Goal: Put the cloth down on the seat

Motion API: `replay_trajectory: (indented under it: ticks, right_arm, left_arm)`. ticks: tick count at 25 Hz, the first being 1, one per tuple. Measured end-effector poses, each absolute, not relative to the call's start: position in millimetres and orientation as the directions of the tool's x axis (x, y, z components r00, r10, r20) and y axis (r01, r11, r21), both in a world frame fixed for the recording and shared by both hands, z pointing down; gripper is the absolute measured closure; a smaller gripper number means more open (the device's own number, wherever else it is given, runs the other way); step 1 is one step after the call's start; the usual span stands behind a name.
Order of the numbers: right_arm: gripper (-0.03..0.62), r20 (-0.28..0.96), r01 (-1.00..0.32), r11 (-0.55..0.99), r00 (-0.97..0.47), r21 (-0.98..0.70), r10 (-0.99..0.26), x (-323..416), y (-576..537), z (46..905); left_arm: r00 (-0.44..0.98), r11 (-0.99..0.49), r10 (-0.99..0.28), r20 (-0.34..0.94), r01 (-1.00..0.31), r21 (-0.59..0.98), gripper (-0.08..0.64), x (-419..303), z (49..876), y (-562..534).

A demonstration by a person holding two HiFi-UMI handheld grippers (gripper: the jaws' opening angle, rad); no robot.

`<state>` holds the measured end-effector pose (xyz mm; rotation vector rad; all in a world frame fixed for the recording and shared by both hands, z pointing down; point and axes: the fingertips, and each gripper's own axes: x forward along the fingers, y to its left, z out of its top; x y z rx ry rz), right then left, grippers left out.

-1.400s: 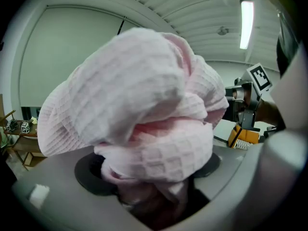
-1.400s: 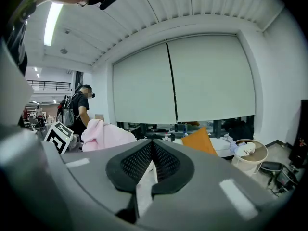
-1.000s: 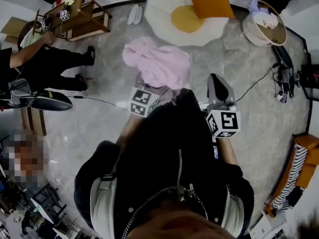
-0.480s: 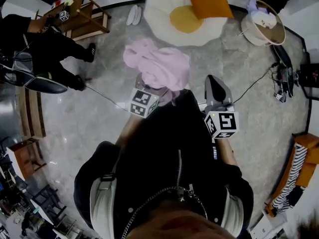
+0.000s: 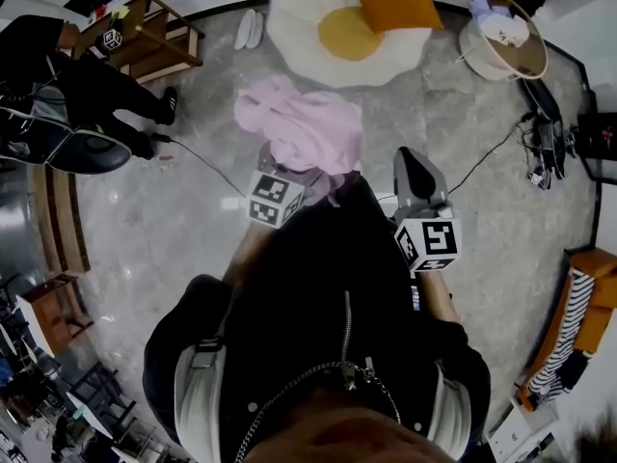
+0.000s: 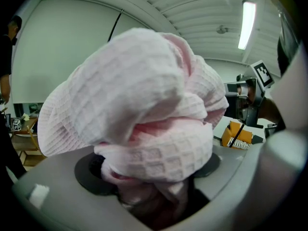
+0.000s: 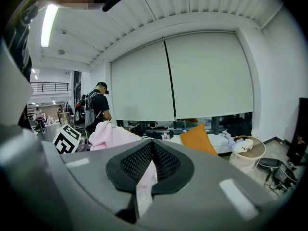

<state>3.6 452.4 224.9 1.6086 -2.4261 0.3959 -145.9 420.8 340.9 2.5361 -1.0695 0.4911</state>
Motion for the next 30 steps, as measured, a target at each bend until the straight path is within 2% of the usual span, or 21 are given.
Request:
replay_trajectory:
  ticks: [13,30]
  right_arm:
    - [0.590,0.321,-0.900,0.412,-0.436,-0.142,-0.841,31.3,391.0,221.7]
    - [0.591,0.291,-0.832,0.531,-0.554,-0.162,-0.780,60.4,309.7,219.1]
  left_arm:
    - [0.637,-0.644,-0.625,0.450,-0.747,0.163,0.149,-114.4,333.6,367.0]
    - [0.551,-0.558,-0.697,0.459,-0.819,0.137,0.149,-86.9,324.8,300.3]
